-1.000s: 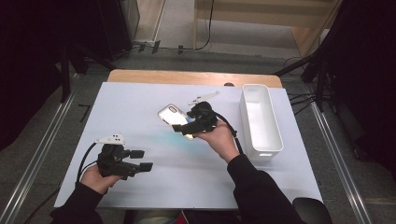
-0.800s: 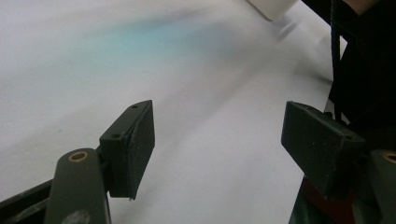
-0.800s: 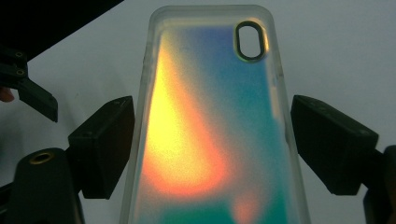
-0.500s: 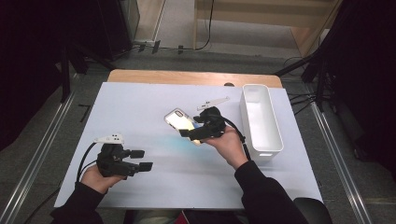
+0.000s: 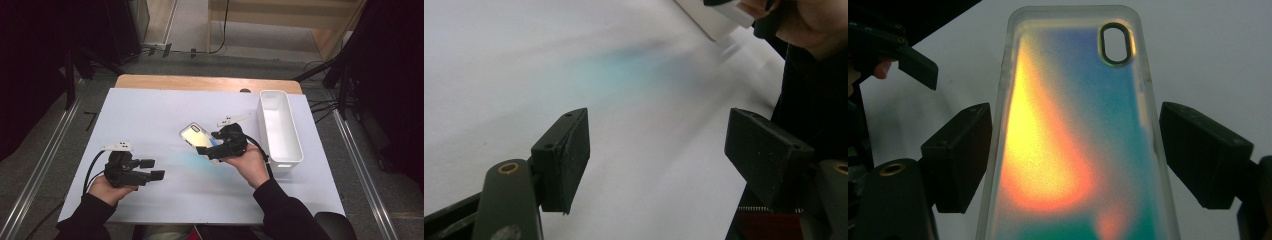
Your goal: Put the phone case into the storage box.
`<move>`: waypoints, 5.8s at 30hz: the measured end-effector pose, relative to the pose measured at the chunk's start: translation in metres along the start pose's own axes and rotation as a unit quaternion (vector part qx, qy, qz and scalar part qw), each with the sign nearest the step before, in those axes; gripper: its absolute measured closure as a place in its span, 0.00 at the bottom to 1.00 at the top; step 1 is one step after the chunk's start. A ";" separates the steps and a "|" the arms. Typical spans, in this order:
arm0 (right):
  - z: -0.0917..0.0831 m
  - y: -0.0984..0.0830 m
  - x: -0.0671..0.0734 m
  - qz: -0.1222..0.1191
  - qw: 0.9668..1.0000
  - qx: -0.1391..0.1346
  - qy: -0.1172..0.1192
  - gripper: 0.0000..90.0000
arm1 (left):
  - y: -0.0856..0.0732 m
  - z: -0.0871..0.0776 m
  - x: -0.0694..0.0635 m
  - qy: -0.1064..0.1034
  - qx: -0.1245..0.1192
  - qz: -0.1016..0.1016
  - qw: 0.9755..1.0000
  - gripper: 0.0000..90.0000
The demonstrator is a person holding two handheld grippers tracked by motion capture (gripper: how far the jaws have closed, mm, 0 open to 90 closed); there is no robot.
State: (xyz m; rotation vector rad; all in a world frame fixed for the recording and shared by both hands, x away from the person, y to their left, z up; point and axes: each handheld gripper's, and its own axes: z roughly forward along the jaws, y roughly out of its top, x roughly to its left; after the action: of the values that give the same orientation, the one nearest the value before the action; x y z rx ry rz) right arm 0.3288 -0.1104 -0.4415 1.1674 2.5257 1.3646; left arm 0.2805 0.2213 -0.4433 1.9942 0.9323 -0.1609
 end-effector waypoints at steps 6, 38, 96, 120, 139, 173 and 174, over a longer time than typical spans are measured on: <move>0.002 -0.011 0.006 0.008 1.000 0.000 -0.015 0.17 | 0.003 0.002 0.001 -0.011 0.002 -0.013 1.000 0.29; 0.016 -0.044 0.020 0.086 0.992 -0.054 -0.080 0.17 | 0.035 0.009 0.009 0.004 0.001 -0.052 0.999 0.27; 0.040 -0.055 0.038 0.166 0.973 -0.146 -0.064 0.17 | 0.099 0.047 0.011 0.044 0.023 -0.109 0.993 0.30; 0.049 -0.055 0.036 0.192 0.965 -0.168 -0.059 0.17 | 0.103 0.066 0.022 0.066 0.023 -0.164 0.984 0.41; 0.050 -0.053 0.039 0.179 0.966 -0.174 -0.063 0.17 | 0.103 0.069 0.023 0.071 0.010 -0.201 0.977 0.67; 0.049 -0.046 0.046 0.132 0.972 -0.170 -0.090 0.16 | 0.099 0.061 0.024 -0.001 -0.038 -0.222 0.974 0.89; 0.049 -0.045 0.045 0.128 0.974 -0.167 -0.088 0.14 | 0.100 0.061 0.023 -0.002 -0.038 -0.220 0.975 0.89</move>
State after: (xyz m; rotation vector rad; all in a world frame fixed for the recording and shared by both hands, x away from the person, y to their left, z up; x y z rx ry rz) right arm 0.2879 -0.0623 -0.4914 1.4965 1.9802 1.5800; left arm 0.3777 0.1558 -0.4221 1.6927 1.3487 -0.3696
